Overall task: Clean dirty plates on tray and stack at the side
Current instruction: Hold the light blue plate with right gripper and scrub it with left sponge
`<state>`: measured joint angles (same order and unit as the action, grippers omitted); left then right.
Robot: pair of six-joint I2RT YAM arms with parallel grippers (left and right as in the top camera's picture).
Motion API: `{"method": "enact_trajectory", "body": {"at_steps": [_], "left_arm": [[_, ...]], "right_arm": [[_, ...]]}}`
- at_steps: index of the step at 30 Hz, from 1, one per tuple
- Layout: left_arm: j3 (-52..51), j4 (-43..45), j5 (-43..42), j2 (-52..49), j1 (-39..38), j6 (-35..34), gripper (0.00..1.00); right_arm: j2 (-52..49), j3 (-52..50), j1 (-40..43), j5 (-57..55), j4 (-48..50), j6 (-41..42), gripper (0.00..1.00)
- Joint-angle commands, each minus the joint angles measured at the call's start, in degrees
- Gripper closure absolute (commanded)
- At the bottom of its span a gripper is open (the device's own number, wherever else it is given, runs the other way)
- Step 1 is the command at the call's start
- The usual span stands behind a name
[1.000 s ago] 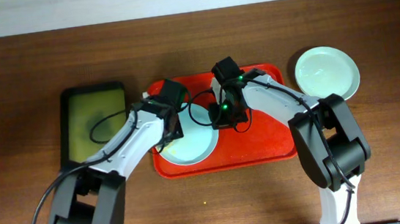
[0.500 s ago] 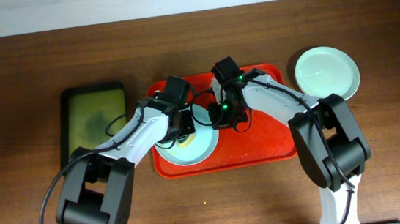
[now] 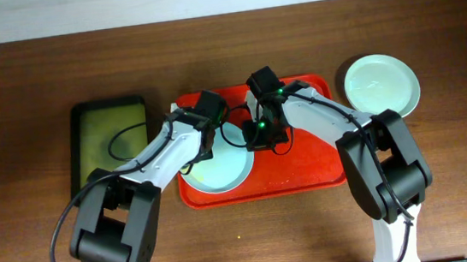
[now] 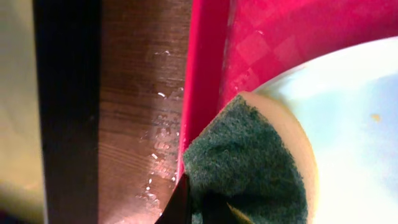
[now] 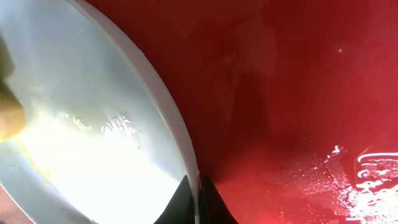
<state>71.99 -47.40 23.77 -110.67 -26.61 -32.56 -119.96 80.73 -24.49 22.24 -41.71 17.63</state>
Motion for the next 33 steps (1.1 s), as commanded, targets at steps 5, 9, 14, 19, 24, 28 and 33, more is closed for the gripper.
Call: {"method": "enact_trajectory", "body": {"at_steps": [5, 9, 14, 19, 24, 28, 33], "left_arm": [[1.31, 0.68, -21.07, 11.23, 1.62, 0.48, 1.0], [0.28, 1.18, -25.83, 10.82, 1.62, 0.46, 1.0], [-5.75, 5.99, -30.21, 8.85, 1.36, 0.46, 1.0], [-10.6, 10.38, -29.11, 7.21, 0.46, 0.5, 1.0], [-11.91, 8.26, -11.63, 6.38, 0.46, 0.46, 1.0], [-11.82, 6.14, 0.02, 6.54, 0.46, 0.46, 1.0], [-9.97, 5.09, 3.93, 8.37, 0.5, 0.44, 1.0]], "right_arm": [[-2.23, -0.76, 0.46, -4.92, -0.85, 0.04, 0.96], [-2.23, -0.76, 0.46, -4.9, -0.7, 0.04, 0.96], [-2.23, -0.76, 0.46, -4.9, -0.7, 0.04, 0.96], [-2.23, -0.76, 0.46, -4.9, -0.7, 0.04, 0.96], [-2.23, -0.76, 0.46, -4.92, -0.72, 0.04, 0.96], [-2.23, -0.76, 0.46, -4.92, -0.7, 0.04, 0.96], [-2.23, -0.76, 0.46, -4.92, -0.7, 0.04, 0.96]]}}
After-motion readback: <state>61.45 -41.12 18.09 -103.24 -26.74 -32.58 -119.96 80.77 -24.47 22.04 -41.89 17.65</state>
